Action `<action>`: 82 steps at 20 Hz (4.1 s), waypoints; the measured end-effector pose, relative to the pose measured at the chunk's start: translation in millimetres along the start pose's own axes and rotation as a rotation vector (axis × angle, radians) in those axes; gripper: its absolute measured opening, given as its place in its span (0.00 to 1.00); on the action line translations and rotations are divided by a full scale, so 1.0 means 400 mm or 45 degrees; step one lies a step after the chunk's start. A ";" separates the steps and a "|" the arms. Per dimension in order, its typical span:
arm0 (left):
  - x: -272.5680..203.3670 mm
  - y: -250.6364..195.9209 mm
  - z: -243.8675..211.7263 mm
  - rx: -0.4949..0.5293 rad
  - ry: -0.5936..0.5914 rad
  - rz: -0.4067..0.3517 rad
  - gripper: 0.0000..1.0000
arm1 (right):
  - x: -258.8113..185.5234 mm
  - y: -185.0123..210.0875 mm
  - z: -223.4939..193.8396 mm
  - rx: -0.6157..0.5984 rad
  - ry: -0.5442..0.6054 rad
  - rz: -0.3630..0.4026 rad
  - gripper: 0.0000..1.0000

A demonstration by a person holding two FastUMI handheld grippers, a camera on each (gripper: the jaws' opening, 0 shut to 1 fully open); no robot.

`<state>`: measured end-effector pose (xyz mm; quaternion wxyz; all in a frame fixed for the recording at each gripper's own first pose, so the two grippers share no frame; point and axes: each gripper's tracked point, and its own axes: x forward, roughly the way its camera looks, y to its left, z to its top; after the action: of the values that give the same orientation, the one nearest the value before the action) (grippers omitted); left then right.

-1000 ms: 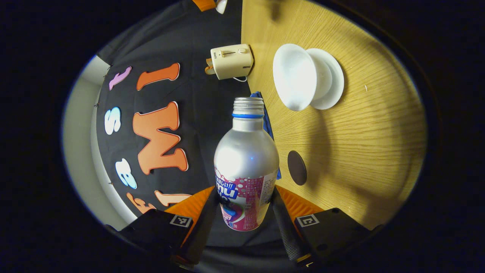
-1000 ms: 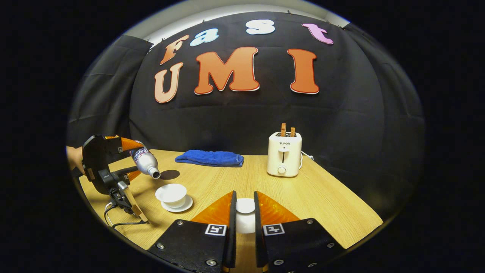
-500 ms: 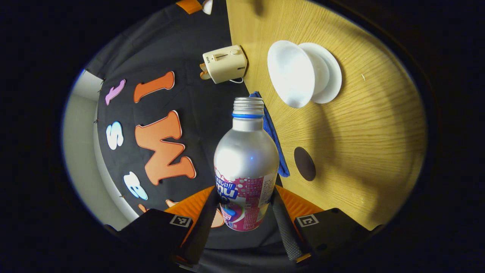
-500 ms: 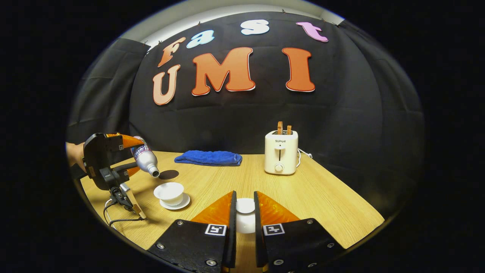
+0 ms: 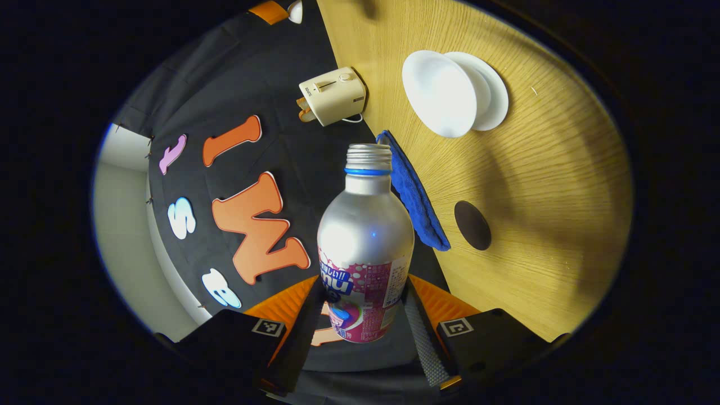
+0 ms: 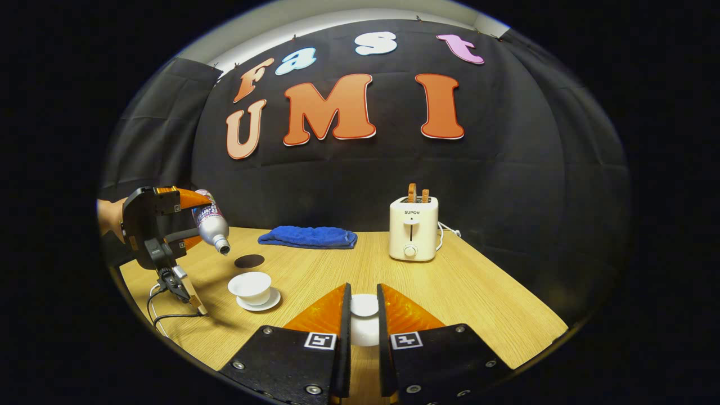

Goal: Open the teacup lid with one hand, grasp the water bottle and pour water into the teacup with the other hand; after pouring, place the water bottle on the coaster and then close the teacup lid.

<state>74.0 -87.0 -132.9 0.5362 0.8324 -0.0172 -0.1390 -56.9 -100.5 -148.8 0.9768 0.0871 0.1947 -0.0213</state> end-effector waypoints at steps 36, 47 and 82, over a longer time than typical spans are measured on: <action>0.023 0.013 0.082 0.257 -0.067 0.196 0.87 | 0.011 0.031 0.000 0.011 0.016 0.040 0.21; 0.016 -0.021 0.137 0.237 -0.119 0.233 0.84 | 0.018 0.068 -0.004 -0.001 0.035 0.072 0.21; 0.168 -0.100 -0.067 -2.497 0.090 0.168 0.88 | 0.177 0.421 0.055 -0.164 0.023 0.334 0.21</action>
<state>140.6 -58.2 -172.7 0.9963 0.0195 0.0754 -0.0365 29.6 60.5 -128.7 0.9729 0.0491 0.1913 0.1199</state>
